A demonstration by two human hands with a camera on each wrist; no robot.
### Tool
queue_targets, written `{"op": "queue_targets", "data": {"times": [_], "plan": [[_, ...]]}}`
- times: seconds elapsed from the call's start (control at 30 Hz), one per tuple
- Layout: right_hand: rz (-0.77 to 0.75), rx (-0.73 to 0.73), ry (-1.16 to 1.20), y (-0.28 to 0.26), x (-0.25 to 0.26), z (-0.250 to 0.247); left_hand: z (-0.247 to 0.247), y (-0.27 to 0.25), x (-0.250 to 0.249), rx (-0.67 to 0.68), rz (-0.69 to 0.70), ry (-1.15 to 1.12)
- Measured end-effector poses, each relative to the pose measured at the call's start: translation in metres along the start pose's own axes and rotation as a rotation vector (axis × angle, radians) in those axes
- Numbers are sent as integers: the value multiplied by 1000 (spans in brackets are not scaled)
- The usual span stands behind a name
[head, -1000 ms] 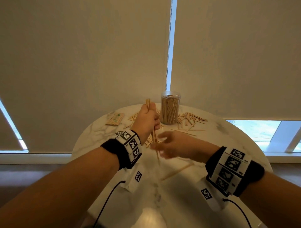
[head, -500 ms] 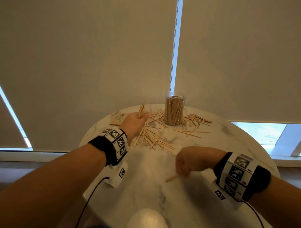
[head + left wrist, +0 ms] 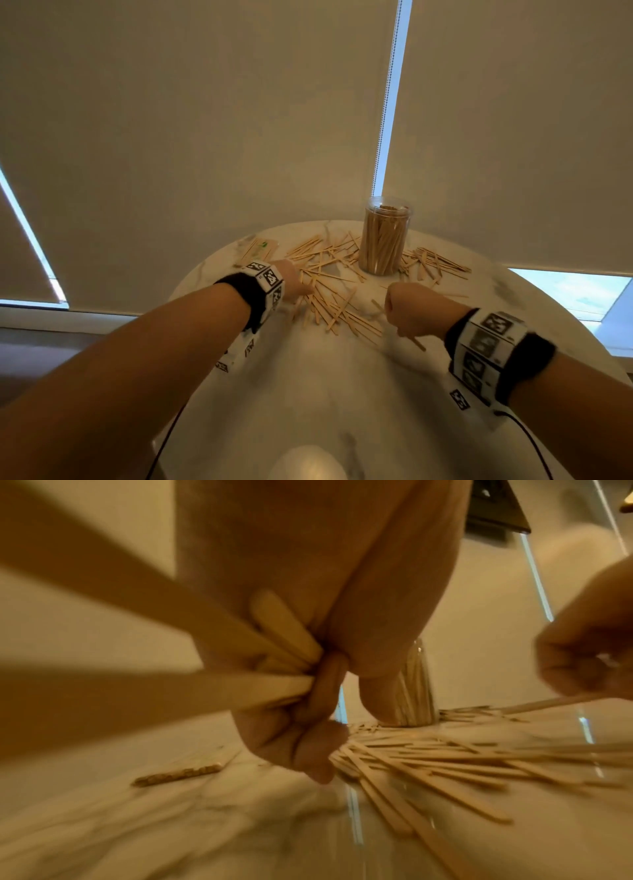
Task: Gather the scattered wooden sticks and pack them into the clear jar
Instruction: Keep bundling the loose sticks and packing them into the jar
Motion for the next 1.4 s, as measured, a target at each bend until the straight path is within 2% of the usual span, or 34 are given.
{"op": "queue_targets", "data": {"times": [0.13,0.27,0.37,0.7,0.9,1.07,1.27,1.4], "plan": [[4,71,6,42,29,5,19,22,-12,20,30,61],[-122,95,-61,60,64,9,23,26,-20,10,118,174],[-211,47,-100,62,74,10,19,17,-20,-6,131,209],[-50,36,-123,29,51,13,29,-1,-16,16,128,259],[-29,32,-182,10,42,16,29,-17,-21,59,153,316],[-10,48,-195,-3,32,23,41,-25,-26,45,148,264],[-20,62,-198,-22,16,28,48,-36,-32,8,201,315],[34,77,-165,-34,6,28,46,-39,-30,10,199,256]]}}
Point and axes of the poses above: each hand's wrist, its own y-axis towards the middle knuckle, its own z-axis out of the palm, x = y × z, the point moved 1 cm from there along y, towards the middle knuckle
